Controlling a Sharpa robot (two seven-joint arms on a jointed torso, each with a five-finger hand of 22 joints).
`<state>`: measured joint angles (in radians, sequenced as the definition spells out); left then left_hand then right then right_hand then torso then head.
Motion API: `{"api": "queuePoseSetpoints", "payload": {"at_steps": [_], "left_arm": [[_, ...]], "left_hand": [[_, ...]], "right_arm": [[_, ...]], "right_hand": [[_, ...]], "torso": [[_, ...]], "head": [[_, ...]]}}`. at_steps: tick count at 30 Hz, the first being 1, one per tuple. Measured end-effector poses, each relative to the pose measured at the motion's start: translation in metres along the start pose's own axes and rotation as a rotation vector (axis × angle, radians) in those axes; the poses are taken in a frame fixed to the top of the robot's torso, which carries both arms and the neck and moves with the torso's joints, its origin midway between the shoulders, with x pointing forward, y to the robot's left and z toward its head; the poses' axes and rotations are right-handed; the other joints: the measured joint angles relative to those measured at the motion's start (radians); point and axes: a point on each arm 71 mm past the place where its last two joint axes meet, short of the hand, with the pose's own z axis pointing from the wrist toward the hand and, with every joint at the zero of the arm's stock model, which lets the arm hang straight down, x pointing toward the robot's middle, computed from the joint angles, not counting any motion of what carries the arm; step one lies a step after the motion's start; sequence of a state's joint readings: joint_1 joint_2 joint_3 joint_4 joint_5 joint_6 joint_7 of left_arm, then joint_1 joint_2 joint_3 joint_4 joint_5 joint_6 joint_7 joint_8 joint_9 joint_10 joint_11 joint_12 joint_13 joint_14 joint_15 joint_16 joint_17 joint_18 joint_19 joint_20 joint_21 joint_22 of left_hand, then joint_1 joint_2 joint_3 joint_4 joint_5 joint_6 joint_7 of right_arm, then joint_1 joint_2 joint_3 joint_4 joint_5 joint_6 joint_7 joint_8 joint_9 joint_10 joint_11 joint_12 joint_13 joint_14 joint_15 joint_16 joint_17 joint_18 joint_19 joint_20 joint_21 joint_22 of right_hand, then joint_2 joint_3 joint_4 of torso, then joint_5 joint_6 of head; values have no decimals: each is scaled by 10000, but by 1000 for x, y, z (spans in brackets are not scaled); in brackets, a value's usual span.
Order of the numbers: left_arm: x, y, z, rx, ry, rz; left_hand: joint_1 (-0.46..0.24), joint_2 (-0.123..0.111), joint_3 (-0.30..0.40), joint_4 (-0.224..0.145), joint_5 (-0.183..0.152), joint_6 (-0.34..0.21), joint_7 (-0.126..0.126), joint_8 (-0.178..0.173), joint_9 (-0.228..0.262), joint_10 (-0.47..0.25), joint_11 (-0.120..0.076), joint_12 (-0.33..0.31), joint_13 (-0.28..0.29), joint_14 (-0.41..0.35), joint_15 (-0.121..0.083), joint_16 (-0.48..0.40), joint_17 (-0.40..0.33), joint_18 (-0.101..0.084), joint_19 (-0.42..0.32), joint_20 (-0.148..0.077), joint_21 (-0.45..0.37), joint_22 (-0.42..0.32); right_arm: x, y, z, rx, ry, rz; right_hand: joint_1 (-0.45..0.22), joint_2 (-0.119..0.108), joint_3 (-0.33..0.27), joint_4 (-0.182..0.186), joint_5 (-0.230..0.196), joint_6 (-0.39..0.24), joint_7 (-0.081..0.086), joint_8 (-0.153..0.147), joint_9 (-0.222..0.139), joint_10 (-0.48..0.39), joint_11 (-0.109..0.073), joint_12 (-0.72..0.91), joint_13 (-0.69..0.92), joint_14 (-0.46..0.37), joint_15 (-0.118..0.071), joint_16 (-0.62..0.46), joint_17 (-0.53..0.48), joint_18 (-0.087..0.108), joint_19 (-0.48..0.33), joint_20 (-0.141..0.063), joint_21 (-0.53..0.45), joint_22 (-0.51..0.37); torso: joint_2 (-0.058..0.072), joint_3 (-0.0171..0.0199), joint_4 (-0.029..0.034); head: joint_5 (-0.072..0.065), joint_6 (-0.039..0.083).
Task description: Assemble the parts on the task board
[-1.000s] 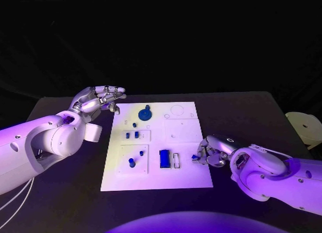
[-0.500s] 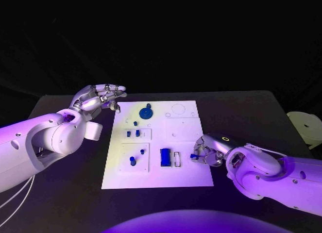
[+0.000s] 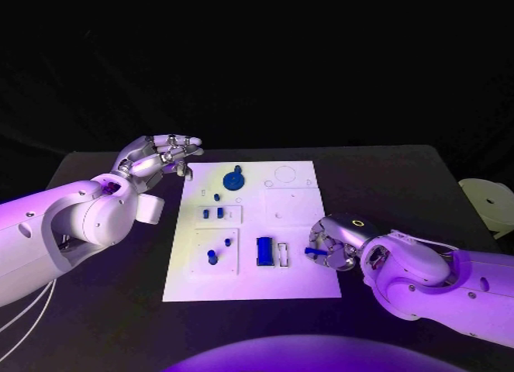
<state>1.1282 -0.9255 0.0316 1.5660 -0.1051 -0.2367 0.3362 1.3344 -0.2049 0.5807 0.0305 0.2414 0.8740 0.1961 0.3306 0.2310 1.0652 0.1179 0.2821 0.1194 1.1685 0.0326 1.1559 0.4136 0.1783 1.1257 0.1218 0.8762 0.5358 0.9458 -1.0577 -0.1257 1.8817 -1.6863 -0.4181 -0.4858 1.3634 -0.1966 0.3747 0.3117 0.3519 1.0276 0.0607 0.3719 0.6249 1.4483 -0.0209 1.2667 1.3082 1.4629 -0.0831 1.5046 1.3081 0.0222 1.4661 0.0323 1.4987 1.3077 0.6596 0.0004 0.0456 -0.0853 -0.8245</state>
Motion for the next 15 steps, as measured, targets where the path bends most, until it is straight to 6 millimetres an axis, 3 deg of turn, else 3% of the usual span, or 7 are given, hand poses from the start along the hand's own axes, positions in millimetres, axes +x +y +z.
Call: {"api": "queuePoseSetpoints", "payload": {"at_steps": [4,15], "left_arm": [[1,0,0,-18,16,-5],[2,1,1,-57,54,-17]], "left_hand": [[0,0,0,0,0,0,0,0,0,0,0,0,0,0,0,0,0,0,0,0,0,0],[0,0,0,0,0,0,0,0,0,0,0,-2,-1,0,0,0,1,0,0,0,0,-8]], "right_arm": [[-1,1,0,143,67,331],[-8,19,4,207,157,1830]], "right_hand": [[-243,70,272,-29,474,-92,55,136,166,0,0,0,1,0,1,0,0,-1,0,0,57,0],[-586,43,553,-195,510,-205,40,267,428,37,37,0,-1,1,3,0,-1,0,0,1,57,-1]], "torso": [[1,-6,10],[11,-12,15]], "head": [[9,9],[58,3]]}}
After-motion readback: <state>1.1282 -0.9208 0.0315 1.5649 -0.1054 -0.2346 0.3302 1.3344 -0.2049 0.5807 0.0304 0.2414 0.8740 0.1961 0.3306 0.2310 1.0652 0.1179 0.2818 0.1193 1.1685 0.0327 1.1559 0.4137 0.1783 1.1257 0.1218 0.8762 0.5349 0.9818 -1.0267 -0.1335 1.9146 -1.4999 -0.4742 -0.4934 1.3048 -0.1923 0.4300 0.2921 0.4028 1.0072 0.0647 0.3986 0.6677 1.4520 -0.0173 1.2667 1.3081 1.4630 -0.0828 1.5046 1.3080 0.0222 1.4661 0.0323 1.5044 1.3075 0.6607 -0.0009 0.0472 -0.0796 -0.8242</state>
